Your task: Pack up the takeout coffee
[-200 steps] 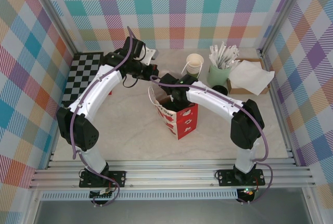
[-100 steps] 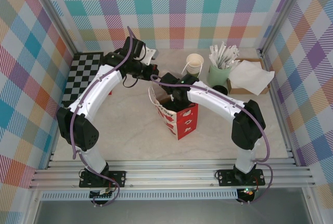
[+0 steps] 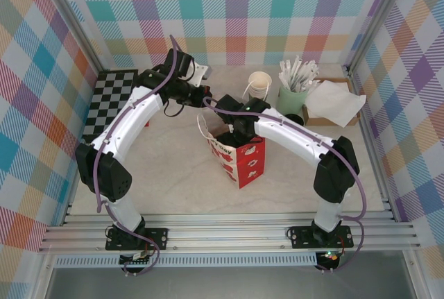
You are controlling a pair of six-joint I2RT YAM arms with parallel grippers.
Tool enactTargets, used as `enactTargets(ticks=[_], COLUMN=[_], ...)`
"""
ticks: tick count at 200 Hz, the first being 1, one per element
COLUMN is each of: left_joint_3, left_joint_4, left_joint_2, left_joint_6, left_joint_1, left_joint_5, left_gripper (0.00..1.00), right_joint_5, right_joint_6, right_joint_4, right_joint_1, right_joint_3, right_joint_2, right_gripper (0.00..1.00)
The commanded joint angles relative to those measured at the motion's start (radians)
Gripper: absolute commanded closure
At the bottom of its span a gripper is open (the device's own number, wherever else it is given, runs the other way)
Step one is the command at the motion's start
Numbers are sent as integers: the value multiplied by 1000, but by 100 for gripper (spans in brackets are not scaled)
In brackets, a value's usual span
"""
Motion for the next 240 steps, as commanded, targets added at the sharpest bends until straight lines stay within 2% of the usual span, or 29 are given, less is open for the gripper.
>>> enactTargets(ticks=[1,240], left_joint_3=[23,25], left_joint_4=[-27,-32], left_joint_2=[12,20], left_joint_6=[11,2], left_joint_1=[-7,-8], left_joint_5=[-28,-31], left_gripper=[100,100], right_joint_5=[14,60], right_joint_6=[-13,-33], right_joint_4=[-18,65], right_joint_1=[-5,-2], right_joint_3=[30,12], right_joint_2=[-33,-158], right_gripper=[0,0])
